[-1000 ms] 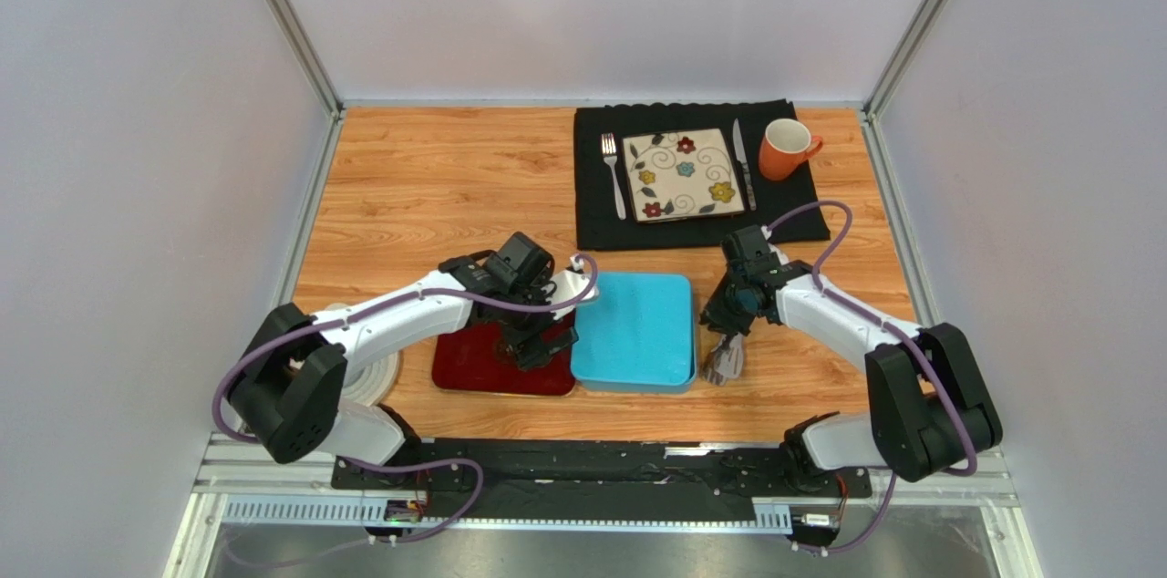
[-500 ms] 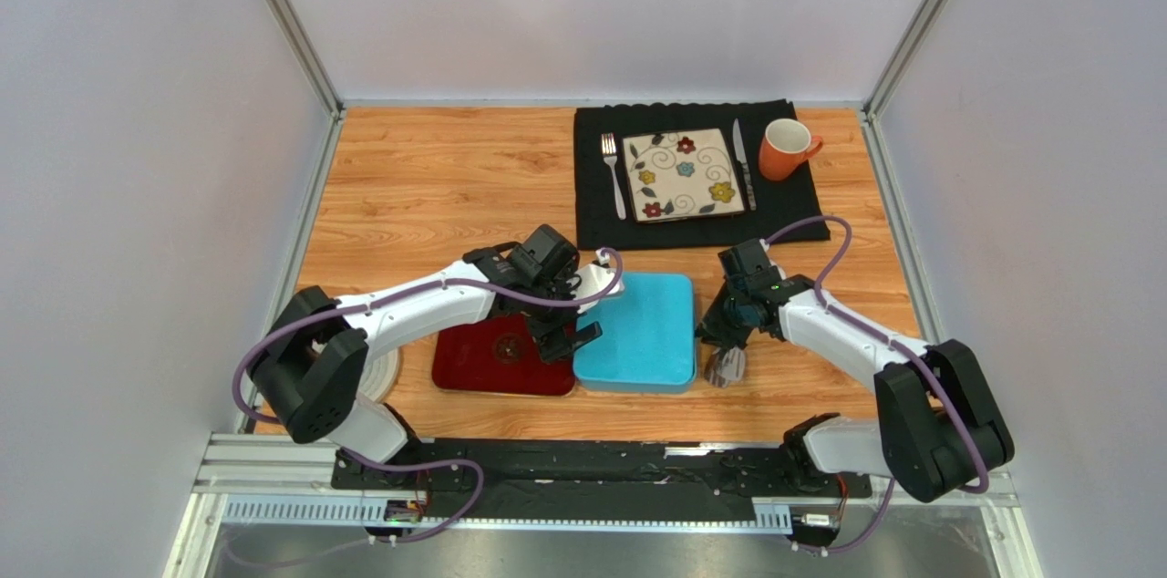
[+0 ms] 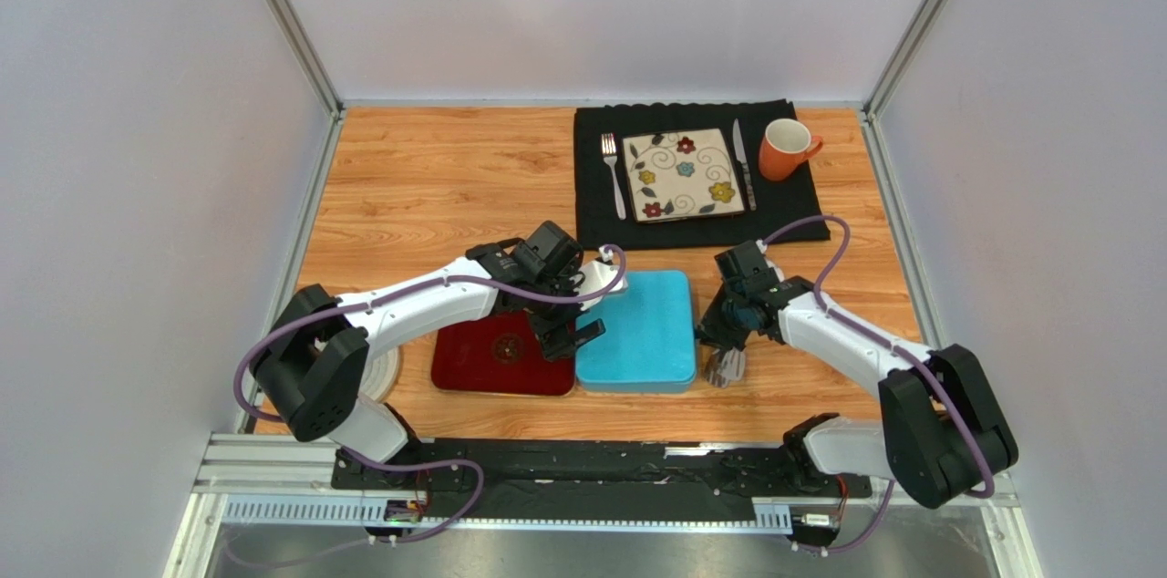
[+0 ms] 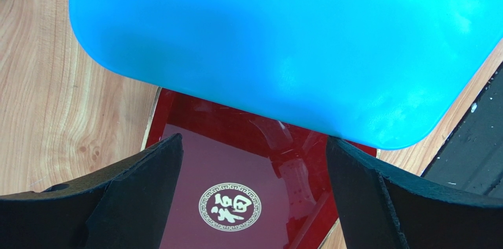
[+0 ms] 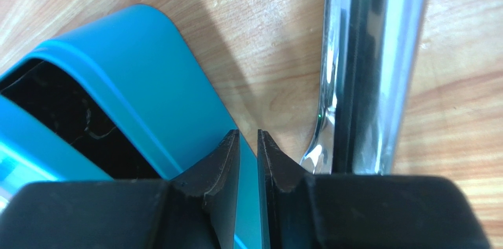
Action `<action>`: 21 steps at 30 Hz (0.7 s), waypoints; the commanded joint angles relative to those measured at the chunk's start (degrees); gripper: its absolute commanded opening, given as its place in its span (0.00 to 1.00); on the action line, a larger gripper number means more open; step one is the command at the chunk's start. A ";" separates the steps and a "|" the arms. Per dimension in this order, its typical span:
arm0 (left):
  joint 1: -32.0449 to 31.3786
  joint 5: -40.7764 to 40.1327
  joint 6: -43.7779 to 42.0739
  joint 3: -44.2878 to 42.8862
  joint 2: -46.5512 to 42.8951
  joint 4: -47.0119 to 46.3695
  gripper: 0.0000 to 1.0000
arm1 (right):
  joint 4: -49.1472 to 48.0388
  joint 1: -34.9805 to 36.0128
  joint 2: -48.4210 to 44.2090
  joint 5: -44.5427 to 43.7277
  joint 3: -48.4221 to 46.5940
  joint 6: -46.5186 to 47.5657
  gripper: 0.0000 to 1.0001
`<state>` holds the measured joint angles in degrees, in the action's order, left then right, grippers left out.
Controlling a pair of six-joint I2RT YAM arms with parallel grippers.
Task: Pack the chocolate
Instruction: Reset both arms
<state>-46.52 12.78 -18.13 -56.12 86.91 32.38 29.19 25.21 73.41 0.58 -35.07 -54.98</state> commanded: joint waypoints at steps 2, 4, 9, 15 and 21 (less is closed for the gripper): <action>-0.59 0.58 0.11 -1.45 -1.75 -1.53 0.99 | 3.41 -4.01 -6.42 -3.04 0.26 2.24 0.21; -0.59 0.58 -0.06 -1.89 -1.66 -1.44 0.99 | 4.64 -6.04 -8.80 -2.34 0.96 3.03 0.20; -0.59 0.94 0.20 -3.38 -0.78 -1.27 0.99 | 6.67 -10.18 -13.64 -1.63 1.32 5.23 0.18; -0.15 -4.86 -1.56 -3.65 -3.41 -0.13 0.99 | 9.30 -10.80 -15.92 -2.78 -2.28 9.26 0.20; 4.50 -6.97 0.20 -9.88 -5.52 6.80 0.99 | 12.46 -10.71 -20.58 -5.24 -8.51 14.45 0.27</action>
<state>-45.08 8.29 -18.50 -60.20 85.17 35.24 40.16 14.79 56.71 -2.11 -37.80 -45.56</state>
